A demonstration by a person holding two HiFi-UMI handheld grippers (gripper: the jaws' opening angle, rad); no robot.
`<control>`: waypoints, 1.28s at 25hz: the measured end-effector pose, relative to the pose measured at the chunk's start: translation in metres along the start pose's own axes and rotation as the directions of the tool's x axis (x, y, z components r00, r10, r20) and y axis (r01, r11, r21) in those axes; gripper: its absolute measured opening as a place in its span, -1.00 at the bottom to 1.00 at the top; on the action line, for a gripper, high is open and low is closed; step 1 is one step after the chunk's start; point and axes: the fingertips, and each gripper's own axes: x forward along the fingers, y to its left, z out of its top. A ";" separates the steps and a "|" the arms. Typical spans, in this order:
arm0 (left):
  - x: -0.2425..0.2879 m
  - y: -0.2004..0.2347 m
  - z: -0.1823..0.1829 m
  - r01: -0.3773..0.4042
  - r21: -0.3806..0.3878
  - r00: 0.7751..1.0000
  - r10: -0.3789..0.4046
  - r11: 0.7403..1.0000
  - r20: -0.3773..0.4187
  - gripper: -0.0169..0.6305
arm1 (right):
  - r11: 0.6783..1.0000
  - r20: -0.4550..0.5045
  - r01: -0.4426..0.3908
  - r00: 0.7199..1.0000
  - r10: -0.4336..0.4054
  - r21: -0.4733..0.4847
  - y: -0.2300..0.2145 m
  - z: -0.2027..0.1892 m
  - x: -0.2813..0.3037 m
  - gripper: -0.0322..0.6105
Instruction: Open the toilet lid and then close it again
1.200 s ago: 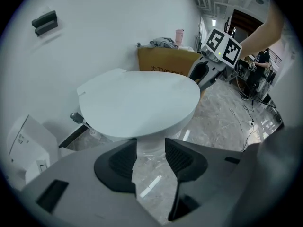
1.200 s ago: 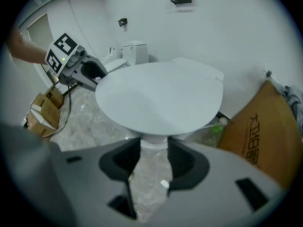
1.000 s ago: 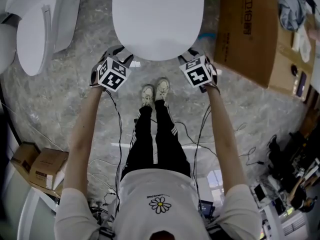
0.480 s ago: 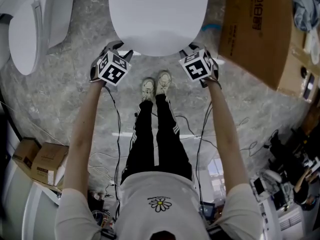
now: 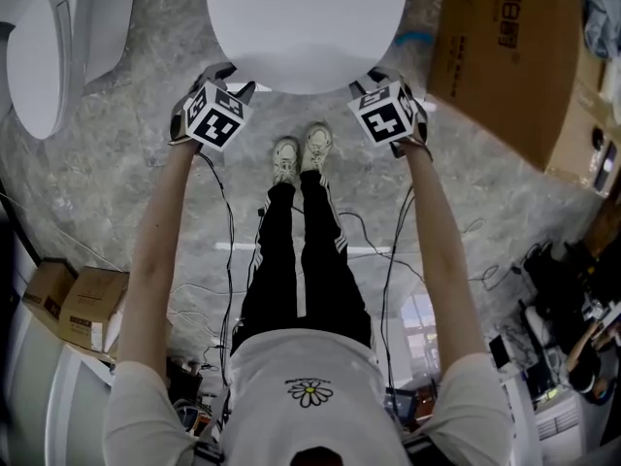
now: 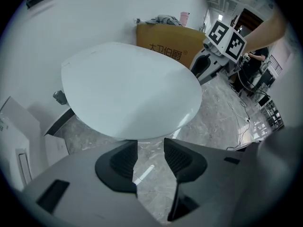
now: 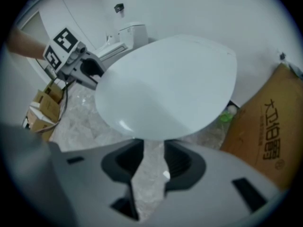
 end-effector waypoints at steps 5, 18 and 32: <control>0.000 0.000 -0.001 -0.001 -0.023 1.000 0.001 1.000 -0.005 -0.34 | 1.000 -0.005 0.013 1.000 -0.013 0.023 0.000 -0.001 0.002 -0.44; -0.110 0.008 0.051 -0.078 -0.342 0.981 0.133 0.937 0.142 -0.43 | 0.967 0.158 0.136 0.972 -0.172 0.217 -0.011 0.056 -0.114 -0.76; -0.432 -0.043 0.239 -0.192 -0.426 0.572 0.453 0.884 0.684 -0.87 | 0.876 0.693 0.281 0.537 -0.482 0.392 0.017 0.194 -0.454 -0.79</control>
